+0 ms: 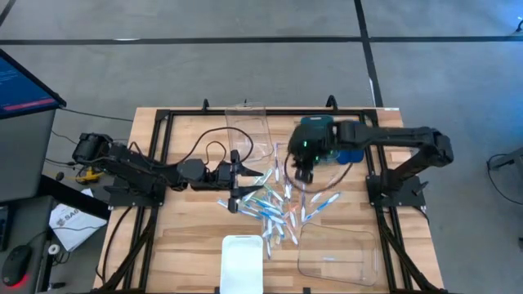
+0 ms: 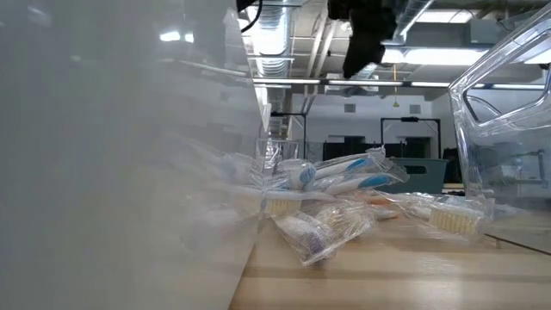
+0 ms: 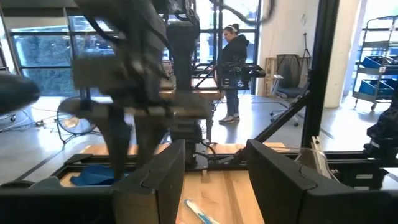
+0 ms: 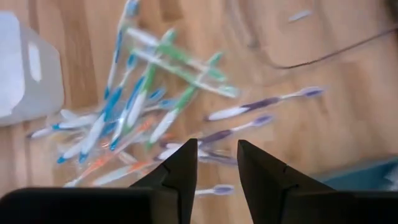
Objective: Pick & Place Toothbrushes
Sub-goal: Put the blue toothbrush into the white bin
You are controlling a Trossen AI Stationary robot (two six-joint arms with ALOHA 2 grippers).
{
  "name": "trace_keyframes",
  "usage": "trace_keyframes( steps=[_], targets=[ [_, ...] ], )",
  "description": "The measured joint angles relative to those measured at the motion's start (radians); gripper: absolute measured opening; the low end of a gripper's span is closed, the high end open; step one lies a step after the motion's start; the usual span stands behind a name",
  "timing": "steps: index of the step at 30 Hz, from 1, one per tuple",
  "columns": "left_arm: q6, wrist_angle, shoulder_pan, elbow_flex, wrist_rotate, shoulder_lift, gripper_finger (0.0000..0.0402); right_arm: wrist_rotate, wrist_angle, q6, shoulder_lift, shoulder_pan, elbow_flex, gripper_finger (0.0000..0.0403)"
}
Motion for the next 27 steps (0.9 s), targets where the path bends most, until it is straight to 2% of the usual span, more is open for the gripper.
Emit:
trace_keyframes(
  steps=[6,10,13,19,22,24,27],
  targets=[
    [0.000,0.002,-0.008,0.000,0.000,0.000,0.0163,0.124,0.168,0.082,-0.071,0.121,-0.166,0.0085],
    [0.000,0.005,-0.007,0.000,0.000,0.000,0.0163,0.237,0.355,0.113,-0.173,0.185,-0.242,0.0064],
    [0.002,0.004,-0.007,0.000,0.000,0.000,0.0163,0.293,0.534,0.061,-0.269,0.227,-0.296,0.0049],
    [0.005,-0.017,-0.006,0.000,0.003,0.000,0.0163,0.287,0.964,-0.118,-0.410,0.310,-0.446,0.0029],
    [0.005,-0.040,0.005,0.000,0.066,0.000,0.0163,0.272,1.011,-0.154,-0.440,0.350,-0.484,0.0022],
    [-0.006,-0.060,0.024,0.001,0.153,0.000,0.0163,0.271,0.991,-0.153,-0.470,0.373,-0.486,0.0018],
    [-0.046,-0.210,0.057,0.054,0.296,0.000,0.0163,0.272,0.940,-0.154,-0.503,0.413,-0.485,0.0014]
  ],
)
